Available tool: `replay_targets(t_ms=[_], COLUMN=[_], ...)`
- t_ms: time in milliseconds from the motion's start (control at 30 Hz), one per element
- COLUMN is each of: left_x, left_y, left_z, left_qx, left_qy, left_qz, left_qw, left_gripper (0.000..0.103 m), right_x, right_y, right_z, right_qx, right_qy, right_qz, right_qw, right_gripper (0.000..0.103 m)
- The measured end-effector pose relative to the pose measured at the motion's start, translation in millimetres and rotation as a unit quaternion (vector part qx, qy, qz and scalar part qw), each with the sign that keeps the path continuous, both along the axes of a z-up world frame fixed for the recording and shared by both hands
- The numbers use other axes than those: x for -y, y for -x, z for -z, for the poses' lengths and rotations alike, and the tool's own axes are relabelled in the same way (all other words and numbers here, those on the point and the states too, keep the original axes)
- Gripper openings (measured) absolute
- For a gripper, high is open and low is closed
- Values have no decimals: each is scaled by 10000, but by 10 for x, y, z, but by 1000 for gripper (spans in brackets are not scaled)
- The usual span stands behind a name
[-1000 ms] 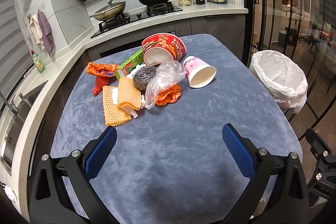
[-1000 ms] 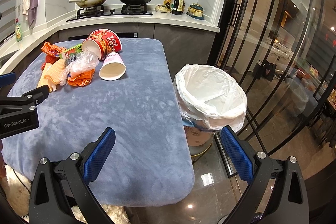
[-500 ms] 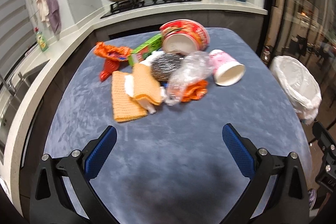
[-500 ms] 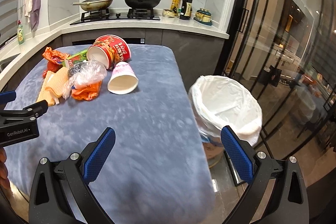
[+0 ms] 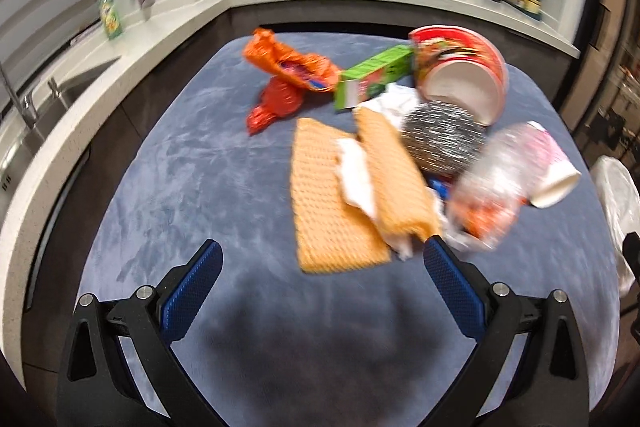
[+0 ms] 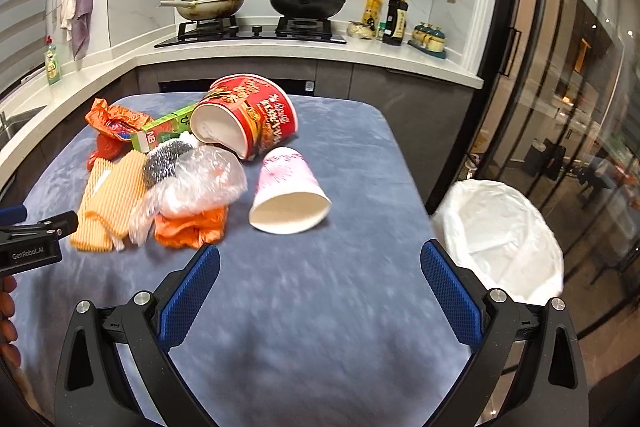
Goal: Collect trash
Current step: 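Grasp the orange mesh sleeve with the left tool while the right tool grasps the pink paper cup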
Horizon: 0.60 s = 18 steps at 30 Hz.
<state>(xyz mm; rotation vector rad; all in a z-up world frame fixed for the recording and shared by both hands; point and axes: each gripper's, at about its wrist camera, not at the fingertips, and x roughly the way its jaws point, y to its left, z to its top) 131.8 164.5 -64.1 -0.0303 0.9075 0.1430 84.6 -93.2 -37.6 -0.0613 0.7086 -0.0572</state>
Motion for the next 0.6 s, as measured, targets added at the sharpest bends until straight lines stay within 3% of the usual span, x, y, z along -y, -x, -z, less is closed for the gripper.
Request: replay_targets(t_ms=[300, 400, 533, 600], left_x=[-303, -365, -423, -422], left_y=[-345, -407, -470, -470], left_z=[303, 365, 475, 495], left_qx=[-311, -395, -597, -604], left_qy=[398, 570, 853, 922], left_qz=[-130, -96, -19, 0], left_qw=[9986, 9975, 9946, 9939], left_gripper=[91, 84, 65, 63], right_x=[-57, -11, 62, 71], right_y=[-458, -549, -746, -857], right_z=[114, 126, 168, 214], right_qx=[-91, -115, -206, -265], right_qy=[-84, -221, -685, -823], right_qz=[61, 102, 163, 186], right_qw=[9999, 9996, 9973, 9961], right_gripper=[96, 96, 96, 96])
